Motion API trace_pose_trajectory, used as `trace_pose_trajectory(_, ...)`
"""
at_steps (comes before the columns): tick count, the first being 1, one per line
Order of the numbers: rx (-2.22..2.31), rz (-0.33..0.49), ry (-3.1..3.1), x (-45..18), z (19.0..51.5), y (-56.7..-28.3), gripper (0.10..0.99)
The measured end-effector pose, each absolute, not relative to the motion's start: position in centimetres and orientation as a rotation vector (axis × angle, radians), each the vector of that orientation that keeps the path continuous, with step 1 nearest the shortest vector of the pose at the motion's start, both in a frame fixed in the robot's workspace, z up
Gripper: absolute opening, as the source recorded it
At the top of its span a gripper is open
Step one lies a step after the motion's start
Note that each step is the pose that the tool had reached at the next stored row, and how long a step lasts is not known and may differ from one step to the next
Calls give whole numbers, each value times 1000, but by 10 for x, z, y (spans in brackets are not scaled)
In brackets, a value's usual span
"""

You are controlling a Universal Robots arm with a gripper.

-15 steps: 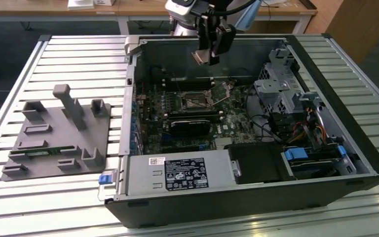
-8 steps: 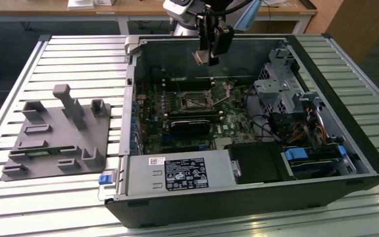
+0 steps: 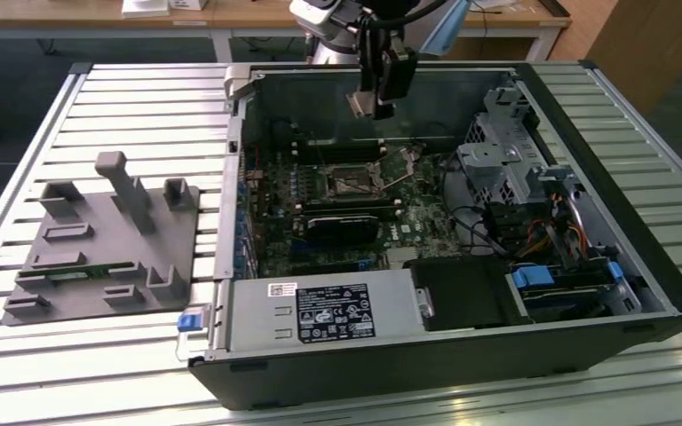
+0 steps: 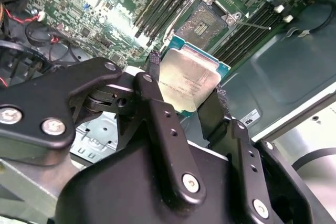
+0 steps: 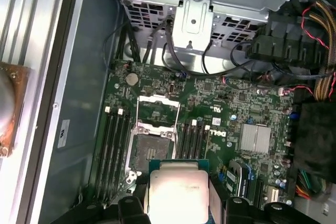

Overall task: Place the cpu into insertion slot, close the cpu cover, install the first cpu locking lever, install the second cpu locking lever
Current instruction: 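Place the cpu into insertion slot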

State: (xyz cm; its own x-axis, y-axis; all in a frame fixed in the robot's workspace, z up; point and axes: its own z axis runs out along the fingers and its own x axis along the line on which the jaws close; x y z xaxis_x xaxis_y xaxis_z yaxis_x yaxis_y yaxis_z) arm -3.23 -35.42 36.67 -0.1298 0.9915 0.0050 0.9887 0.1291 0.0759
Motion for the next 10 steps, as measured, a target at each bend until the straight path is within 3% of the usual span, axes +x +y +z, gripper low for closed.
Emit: trace_pose_trajectory(10,2162,87,2207,-32,365,-353,541)
